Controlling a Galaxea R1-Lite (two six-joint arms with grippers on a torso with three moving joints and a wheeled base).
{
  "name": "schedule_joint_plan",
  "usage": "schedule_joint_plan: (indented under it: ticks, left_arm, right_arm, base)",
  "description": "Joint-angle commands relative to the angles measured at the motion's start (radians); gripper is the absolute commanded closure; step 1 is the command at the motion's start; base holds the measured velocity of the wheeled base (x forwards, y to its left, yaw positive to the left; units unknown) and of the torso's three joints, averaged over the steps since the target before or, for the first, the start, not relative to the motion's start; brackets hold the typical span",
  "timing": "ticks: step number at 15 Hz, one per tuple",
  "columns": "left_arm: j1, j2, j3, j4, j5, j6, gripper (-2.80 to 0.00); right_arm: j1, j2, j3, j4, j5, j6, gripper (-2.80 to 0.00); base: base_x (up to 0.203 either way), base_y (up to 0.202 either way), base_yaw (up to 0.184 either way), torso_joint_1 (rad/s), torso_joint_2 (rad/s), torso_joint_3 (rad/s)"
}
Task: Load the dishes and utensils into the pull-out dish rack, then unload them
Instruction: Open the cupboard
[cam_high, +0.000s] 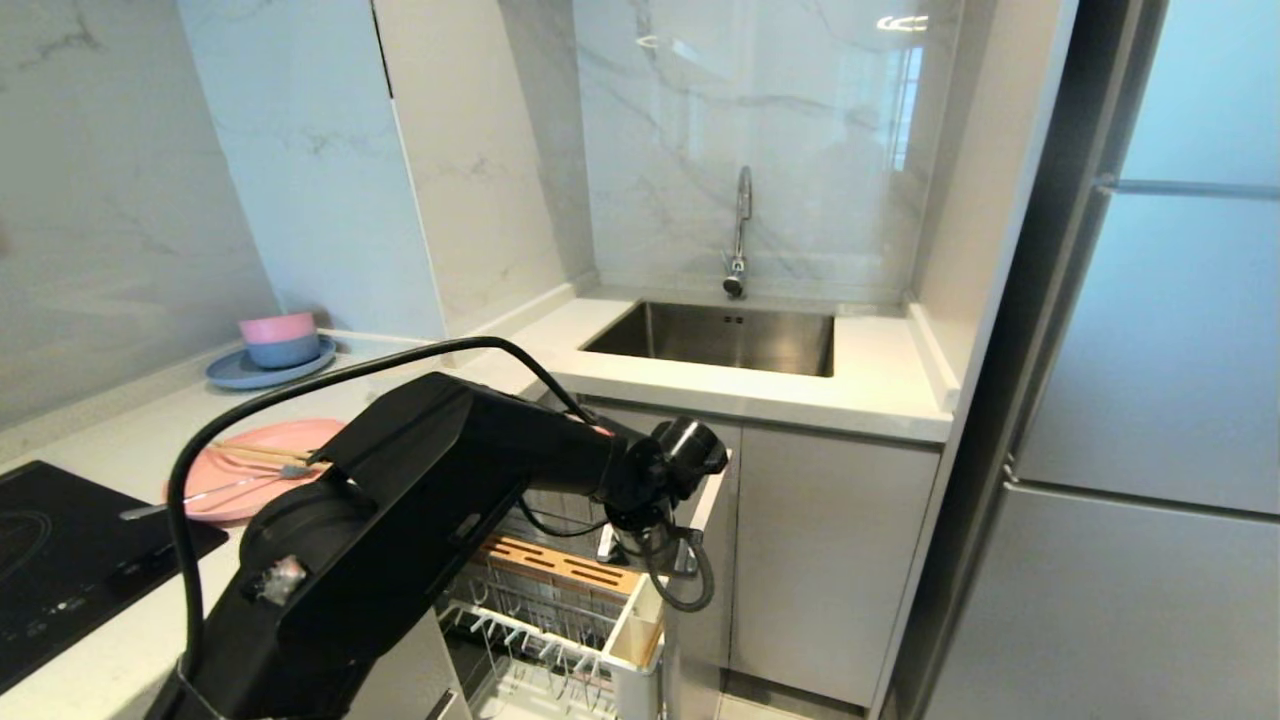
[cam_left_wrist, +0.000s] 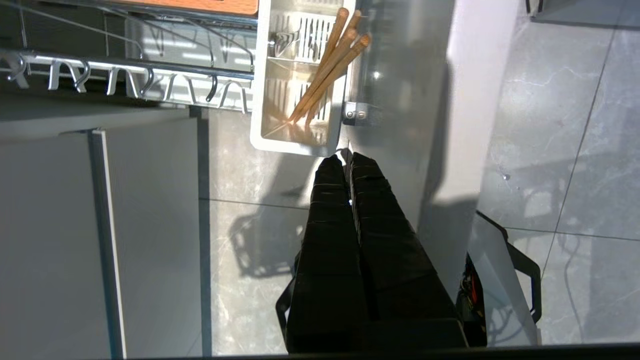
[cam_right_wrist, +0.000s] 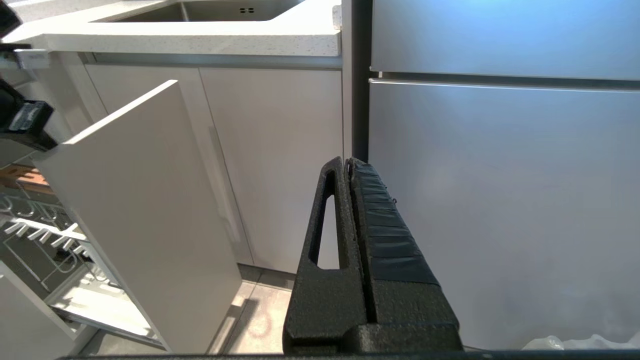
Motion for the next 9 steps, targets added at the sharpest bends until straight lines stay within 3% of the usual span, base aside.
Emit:
schedule_joint_plan:
  ticks: [1,9]
  left_arm:
    - [-0.012,0.002,-0.002,0.002,0.002,-0.003,0.0]
    - [-0.063,0.001,-0.011,-0.028,0.001,-0.038,0.0]
  right_arm:
    - [0.001,0.001,0.002,0.0,0.0,-0.001,0.0]
    - [-0.001,0.001,0.002,0.0,0.0,-0.001,0.0]
  base:
    - [0.0,0.0,0.0,0.0,0.0,0.0]
    - [0.0,0.0,0.0,0.0,0.0,0.0]
